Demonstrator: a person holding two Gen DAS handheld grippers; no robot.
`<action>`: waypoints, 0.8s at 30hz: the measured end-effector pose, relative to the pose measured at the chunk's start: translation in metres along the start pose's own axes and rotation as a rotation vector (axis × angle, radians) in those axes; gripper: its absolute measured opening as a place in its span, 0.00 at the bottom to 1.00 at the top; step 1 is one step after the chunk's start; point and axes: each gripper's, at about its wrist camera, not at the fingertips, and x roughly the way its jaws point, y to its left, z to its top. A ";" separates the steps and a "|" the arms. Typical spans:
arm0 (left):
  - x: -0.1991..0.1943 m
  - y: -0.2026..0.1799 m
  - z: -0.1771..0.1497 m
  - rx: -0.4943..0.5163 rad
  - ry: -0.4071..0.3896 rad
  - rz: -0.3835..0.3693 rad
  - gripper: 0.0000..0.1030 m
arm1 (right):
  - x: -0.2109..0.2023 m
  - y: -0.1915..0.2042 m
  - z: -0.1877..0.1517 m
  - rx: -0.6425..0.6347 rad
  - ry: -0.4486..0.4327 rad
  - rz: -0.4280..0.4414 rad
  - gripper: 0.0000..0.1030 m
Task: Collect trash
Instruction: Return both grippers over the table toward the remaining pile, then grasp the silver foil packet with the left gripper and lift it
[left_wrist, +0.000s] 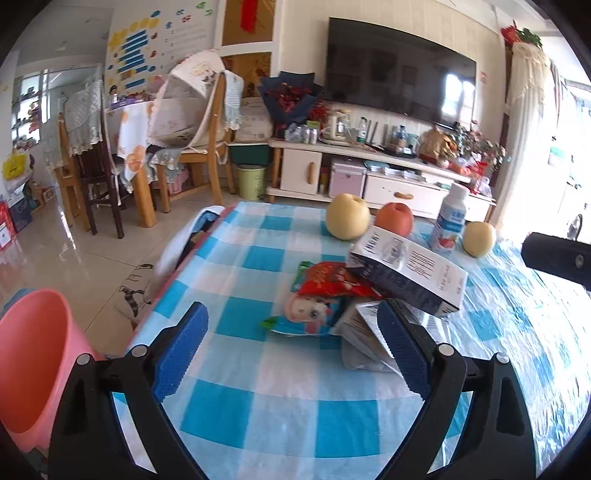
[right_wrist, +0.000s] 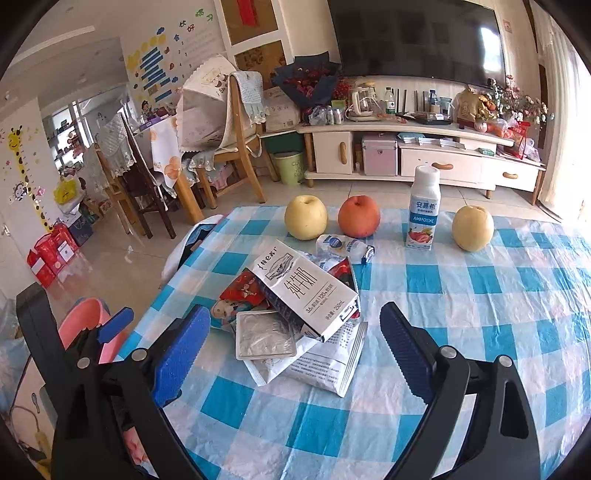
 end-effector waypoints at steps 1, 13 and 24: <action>0.001 -0.005 0.000 0.010 0.002 -0.007 0.91 | 0.000 -0.001 0.000 -0.006 -0.002 -0.006 0.90; 0.030 -0.061 -0.009 0.109 0.108 -0.123 0.91 | 0.026 -0.026 0.010 -0.009 0.042 -0.047 0.90; 0.067 -0.067 -0.012 0.053 0.236 -0.153 0.91 | 0.056 -0.063 0.017 0.019 0.126 -0.071 0.90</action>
